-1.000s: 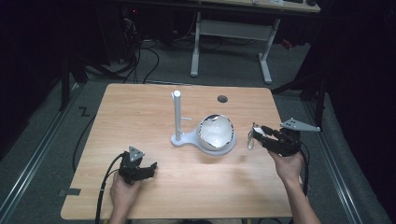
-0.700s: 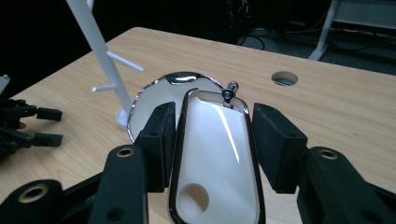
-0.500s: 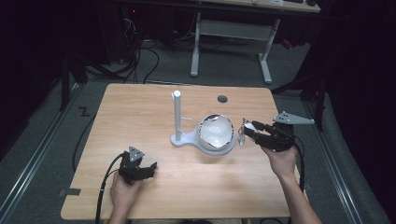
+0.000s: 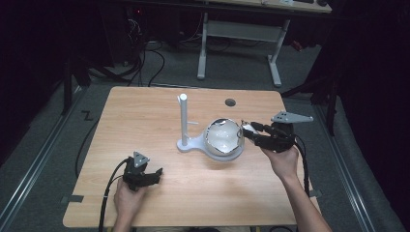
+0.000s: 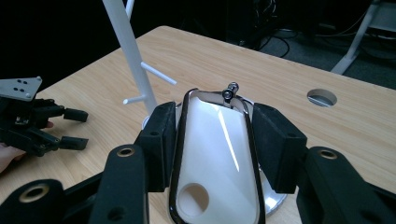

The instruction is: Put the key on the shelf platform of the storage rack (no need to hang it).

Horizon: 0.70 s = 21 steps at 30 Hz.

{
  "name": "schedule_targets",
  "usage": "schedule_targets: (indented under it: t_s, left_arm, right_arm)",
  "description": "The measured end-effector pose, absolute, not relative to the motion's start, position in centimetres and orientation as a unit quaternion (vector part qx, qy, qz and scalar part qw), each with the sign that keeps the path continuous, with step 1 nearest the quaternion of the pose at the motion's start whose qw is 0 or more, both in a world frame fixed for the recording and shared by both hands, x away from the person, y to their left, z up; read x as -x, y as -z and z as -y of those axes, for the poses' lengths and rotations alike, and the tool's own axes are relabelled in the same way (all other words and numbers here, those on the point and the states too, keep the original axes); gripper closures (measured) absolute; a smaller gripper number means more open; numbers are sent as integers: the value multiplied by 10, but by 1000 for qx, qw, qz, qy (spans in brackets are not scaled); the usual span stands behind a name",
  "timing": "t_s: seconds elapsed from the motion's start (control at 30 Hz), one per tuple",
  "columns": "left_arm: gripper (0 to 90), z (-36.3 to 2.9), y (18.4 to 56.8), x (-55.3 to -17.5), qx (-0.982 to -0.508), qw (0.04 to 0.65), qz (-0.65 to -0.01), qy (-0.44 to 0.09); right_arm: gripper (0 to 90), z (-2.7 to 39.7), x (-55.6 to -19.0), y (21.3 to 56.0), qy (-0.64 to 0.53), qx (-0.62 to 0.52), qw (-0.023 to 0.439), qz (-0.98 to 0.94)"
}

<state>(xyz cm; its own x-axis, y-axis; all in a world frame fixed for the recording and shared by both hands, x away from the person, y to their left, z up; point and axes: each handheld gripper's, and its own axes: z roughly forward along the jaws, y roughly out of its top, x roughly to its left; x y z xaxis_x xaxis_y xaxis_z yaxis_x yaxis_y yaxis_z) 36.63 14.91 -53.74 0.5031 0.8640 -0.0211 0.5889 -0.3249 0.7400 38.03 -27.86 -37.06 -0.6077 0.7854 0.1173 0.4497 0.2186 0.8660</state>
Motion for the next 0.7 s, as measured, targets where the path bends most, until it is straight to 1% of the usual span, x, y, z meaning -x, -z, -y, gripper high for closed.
schedule_targets:
  t_s: [0.3, 0.7]
  left_arm:
    - [230, -149, 537, -366, -791, 355, -459, -194]
    - [231, -149, 537, -366, -791, 356, -459, -193]
  right_arm:
    - [521, 268, -390, 374, -471, -403, 168, -767]
    - [521, 253, -405, 390, -448, -405, 158, -781]
